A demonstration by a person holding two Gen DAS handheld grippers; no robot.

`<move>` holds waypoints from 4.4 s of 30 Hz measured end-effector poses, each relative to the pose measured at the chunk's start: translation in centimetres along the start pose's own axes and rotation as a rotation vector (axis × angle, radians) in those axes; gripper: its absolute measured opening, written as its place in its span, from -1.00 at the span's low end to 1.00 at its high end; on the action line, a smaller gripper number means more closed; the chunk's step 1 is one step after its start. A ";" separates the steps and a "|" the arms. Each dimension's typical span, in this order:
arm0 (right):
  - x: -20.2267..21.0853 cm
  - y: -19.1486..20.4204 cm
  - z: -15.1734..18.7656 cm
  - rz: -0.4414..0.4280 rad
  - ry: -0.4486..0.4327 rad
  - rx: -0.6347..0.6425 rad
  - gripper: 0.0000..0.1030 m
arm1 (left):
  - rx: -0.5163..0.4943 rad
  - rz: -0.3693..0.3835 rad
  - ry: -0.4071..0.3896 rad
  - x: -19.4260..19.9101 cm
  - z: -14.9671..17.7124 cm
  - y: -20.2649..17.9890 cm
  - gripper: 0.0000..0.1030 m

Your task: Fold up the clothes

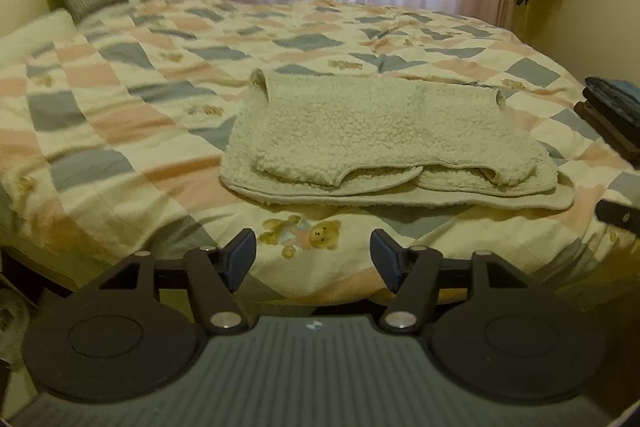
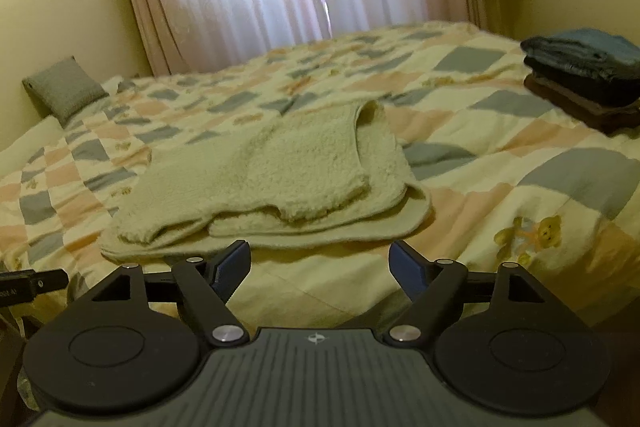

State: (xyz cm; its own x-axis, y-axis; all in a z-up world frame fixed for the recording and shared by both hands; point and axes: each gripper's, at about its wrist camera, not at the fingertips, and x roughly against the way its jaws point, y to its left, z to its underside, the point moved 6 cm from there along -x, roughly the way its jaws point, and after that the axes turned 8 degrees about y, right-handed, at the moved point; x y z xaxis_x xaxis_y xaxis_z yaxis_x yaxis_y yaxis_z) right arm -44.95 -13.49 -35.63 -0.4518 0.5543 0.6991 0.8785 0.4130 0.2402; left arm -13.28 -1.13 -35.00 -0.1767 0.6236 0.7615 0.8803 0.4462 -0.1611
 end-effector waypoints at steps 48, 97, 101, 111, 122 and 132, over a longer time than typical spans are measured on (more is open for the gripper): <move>-16.2 -4.5 -9.1 -0.290 0.107 -0.214 -1.00 | -0.531 0.223 0.024 -13.3 -20.2 -14.2 -0.70; -19.6 -4.4 -15.5 -0.581 0.234 -0.260 -0.47 | -0.414 0.227 -0.007 -19.8 -18.6 -16.0 -0.29; -20.6 -5.5 -18.4 -0.595 0.167 -0.291 -0.14 | -0.398 0.204 0.052 -22.9 -18.1 -15.1 -0.29; -27.0 -4.2 -20.5 -0.625 0.315 -0.332 0.03 | -0.350 0.258 0.057 -23.7 -18.1 -13.3 -0.24; -19.5 -3.9 -23.1 -0.546 0.079 -0.192 -0.79 | -0.349 0.371 0.031 -20.7 -20.4 -15.6 -0.29; -19.6 -7.8 -23.1 -0.363 0.057 -0.174 -0.79 | -0.447 0.376 0.050 -23.7 -20.2 -21.6 -0.27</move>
State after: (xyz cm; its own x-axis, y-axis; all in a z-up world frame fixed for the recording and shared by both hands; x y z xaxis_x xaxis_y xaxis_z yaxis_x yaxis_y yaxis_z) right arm -39.39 -44.29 -35.65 -0.7322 0.3523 0.5828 0.6790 0.4434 0.5850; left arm -19.21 -38.52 -36.90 0.1954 0.6509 0.7336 0.9807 -0.1205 -0.1542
